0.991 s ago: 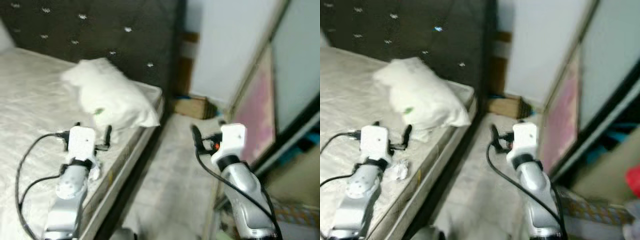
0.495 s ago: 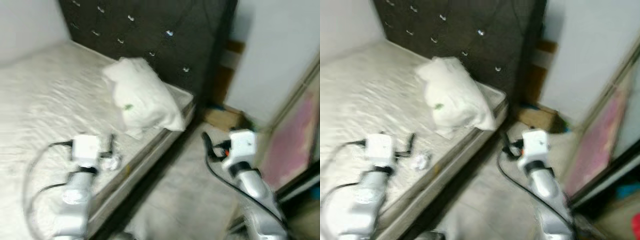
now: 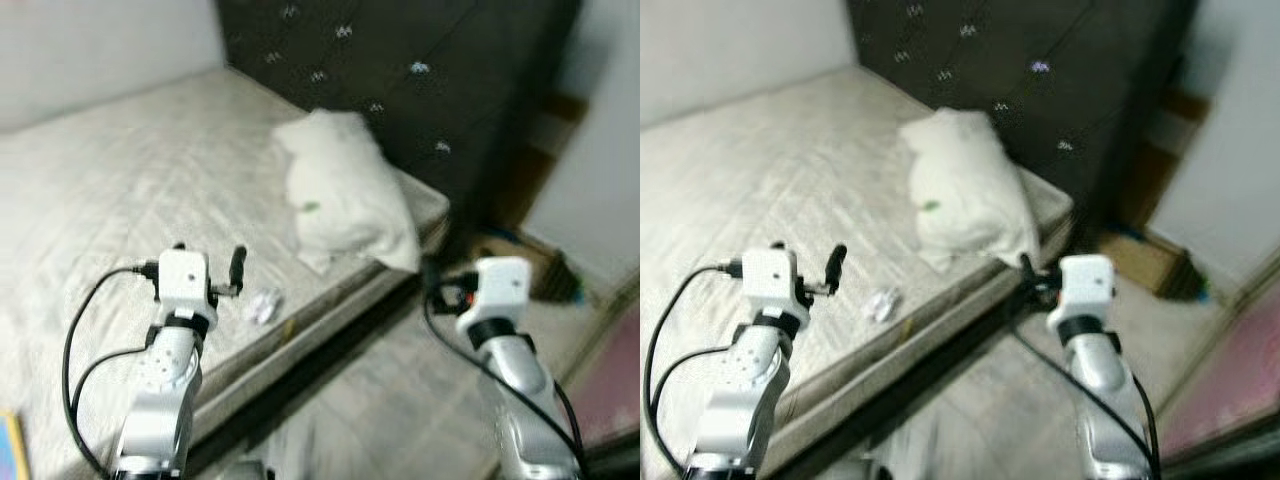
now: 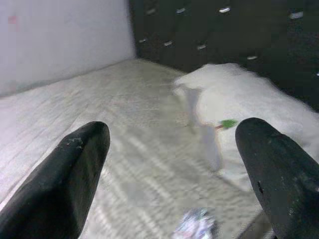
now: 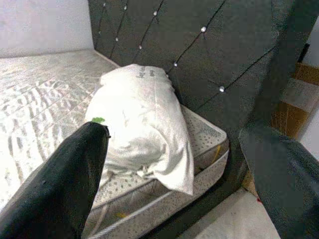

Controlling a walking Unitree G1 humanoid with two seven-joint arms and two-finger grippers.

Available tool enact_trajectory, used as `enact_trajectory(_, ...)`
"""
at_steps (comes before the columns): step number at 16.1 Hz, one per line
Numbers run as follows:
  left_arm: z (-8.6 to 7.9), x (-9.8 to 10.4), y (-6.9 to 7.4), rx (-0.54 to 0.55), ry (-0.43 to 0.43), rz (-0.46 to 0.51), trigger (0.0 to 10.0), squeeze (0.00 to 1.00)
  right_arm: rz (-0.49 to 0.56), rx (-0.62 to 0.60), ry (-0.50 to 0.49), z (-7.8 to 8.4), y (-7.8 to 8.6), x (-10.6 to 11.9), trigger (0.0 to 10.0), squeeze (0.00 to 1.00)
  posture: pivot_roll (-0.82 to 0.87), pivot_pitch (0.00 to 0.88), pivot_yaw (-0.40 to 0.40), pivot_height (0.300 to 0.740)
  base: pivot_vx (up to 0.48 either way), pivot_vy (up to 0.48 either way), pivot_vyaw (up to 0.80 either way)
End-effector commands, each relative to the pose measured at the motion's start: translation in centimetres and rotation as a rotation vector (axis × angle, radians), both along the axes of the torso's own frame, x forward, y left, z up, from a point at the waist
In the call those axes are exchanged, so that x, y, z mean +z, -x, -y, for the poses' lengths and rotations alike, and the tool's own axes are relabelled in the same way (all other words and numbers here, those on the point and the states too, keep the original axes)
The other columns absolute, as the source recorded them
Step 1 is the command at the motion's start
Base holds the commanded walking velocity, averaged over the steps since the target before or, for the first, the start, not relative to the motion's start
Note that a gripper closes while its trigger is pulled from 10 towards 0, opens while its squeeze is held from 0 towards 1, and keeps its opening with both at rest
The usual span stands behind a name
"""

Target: Clean up the room

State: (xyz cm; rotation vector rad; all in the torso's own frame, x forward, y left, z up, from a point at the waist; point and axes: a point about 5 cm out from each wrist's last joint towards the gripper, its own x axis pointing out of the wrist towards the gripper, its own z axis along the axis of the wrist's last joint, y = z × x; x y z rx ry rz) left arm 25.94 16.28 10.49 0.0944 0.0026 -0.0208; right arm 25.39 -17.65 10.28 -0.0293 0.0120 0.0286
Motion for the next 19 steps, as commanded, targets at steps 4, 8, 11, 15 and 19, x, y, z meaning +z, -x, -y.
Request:
enact_trajectory(4,-0.1,-0.1,0.3,-0.024,0.029,-0.007,10.0,0.0,0.003,-0.048,-0.056,-0.7,0.1,0.2,10.0,0.0,-0.01,0.034,-0.039,0.74,0.0,0.0,0.4)
enact_trajectory(8,0.3,0.1,0.2,-0.059,0.037,0.003,10.0,0.0,0.018,-0.019,-0.051,-0.6,-0.3,0.7,10.0,0.0,-0.01,0.028,-0.045,0.74,0.24,0.0,0.0)
enact_trajectory(11,0.3,0.0,0.4,-0.066,0.039,0.002,10.0,0.0,0.013,-0.026,0.026,-0.9,-0.7,0.7,10.0,0.0,-0.01,0.032,-0.048,0.74,0.378,0.0,0.0)
enact_trajectory(15,0.3,0.1,0.3,-0.061,0.036,0.005,10.0,0.0,0.061,-0.024,0.033,-0.9,-1.6,1.5,10.0,0.0,-0.01,0.029,-0.055,0.74,0.389,0.0,0.0)
enact_trajectory(19,0.1,0.0,0.2,-0.017,0.028,0.003,10.0,0.0,0.011,-0.02,0.013,-0.4,-1.6,1.1,10.0,0.0,0.0,0.025,-0.061,0.74,0.142,0.0,0.0)
